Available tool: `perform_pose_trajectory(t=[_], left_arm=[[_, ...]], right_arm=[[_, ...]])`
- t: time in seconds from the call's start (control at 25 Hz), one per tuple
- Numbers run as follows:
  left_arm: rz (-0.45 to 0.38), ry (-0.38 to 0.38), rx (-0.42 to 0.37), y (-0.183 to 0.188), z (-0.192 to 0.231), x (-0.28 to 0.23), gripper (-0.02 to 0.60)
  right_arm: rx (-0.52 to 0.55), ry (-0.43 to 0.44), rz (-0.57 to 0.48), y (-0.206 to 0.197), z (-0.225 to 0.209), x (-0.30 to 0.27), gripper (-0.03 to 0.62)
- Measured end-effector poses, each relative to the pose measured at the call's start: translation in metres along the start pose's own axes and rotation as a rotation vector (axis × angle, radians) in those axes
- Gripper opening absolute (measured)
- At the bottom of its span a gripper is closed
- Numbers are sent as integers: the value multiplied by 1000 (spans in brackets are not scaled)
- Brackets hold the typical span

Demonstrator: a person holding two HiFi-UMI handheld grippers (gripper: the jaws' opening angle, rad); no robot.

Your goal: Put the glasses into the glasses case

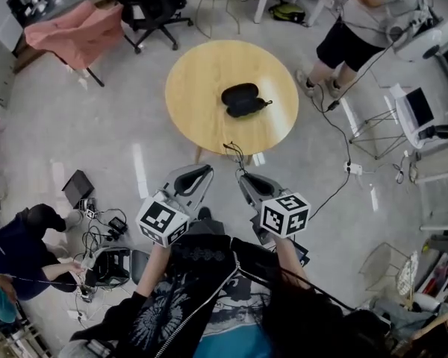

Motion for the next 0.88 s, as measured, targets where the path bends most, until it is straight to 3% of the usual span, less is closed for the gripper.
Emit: perform_pose_trajectory(t=[0.48,0.88], left_arm=[[-6,-37,14,15,53,-9,29],[-26,16,39,18,74,-17,28]], right_arm=[[8,-35,24,26,-3,-44,60],[36,-14,50,44,-23,-61,60]])
Point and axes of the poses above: the fingertips, and each gripper's own axes: x backward along the fingers, z to its left, y out of its top, the point moved 1 cm from there along x, backward along the fingers, and after that the axes turned 8 degrees about x, right-handed, at the moved point
